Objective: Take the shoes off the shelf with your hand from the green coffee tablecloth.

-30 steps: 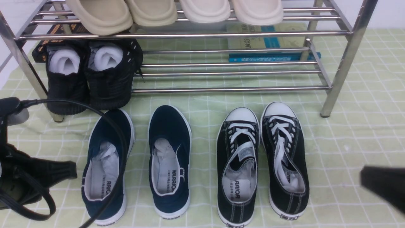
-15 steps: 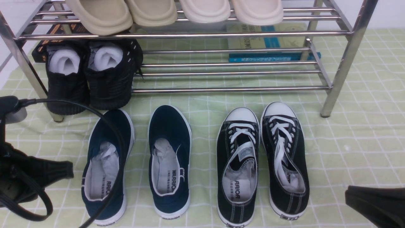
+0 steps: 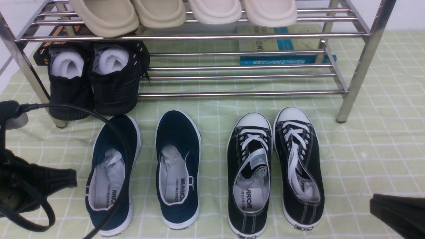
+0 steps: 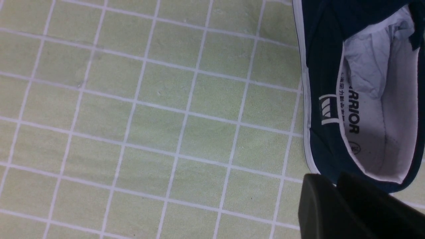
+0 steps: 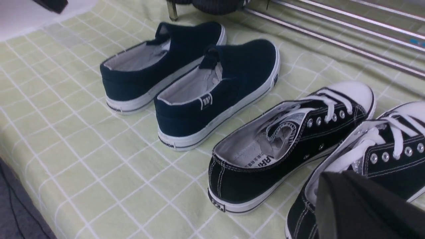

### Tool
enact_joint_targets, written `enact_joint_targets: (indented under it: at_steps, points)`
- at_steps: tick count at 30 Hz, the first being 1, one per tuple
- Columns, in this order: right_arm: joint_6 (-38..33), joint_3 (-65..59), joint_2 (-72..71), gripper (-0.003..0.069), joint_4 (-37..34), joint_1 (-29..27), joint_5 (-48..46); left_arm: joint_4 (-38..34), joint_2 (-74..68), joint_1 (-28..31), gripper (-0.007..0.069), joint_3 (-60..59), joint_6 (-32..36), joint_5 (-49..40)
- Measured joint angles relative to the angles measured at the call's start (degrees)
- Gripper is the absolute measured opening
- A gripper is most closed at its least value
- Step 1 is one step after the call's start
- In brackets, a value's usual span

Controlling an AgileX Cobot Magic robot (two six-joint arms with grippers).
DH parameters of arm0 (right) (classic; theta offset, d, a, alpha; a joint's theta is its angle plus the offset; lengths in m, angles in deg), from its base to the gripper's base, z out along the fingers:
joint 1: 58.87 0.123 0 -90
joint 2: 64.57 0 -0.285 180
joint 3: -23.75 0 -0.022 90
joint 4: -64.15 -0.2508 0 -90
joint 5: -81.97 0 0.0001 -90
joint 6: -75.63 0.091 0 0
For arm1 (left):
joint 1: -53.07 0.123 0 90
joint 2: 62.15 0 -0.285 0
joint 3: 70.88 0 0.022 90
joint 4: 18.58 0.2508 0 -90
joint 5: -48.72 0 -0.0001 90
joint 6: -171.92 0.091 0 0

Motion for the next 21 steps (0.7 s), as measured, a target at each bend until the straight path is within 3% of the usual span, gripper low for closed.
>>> enact_joint_targets:
  at_steps: [5, 8, 14, 21]
  points:
    - [0.0, -5.05, -4.16, 0.002, -0.12, -8.43, 0.47, 0.0, 0.0, 0.0, 0.0104, 0.0, 0.0, -0.06]
    - [0.0, -11.21, -9.79, 0.0022, 0.01, -18.11, 0.35, 0.0, 0.0, 0.0, 0.0104, 0.0, 0.0, -0.06]
    - [0.0, -19.78, -16.95, 0.0027, 0.26, -29.48, -0.24, 0.05, 0.0, 0.0, 0.0104, 0.0, 0.0, 0.76]
    - [0.0, -20.54, -23.07, 0.0033, 0.26, -37.86, -5.68, 0.67, 0.0, 0.0, 0.0081, 0.07, 0.0, 4.79]
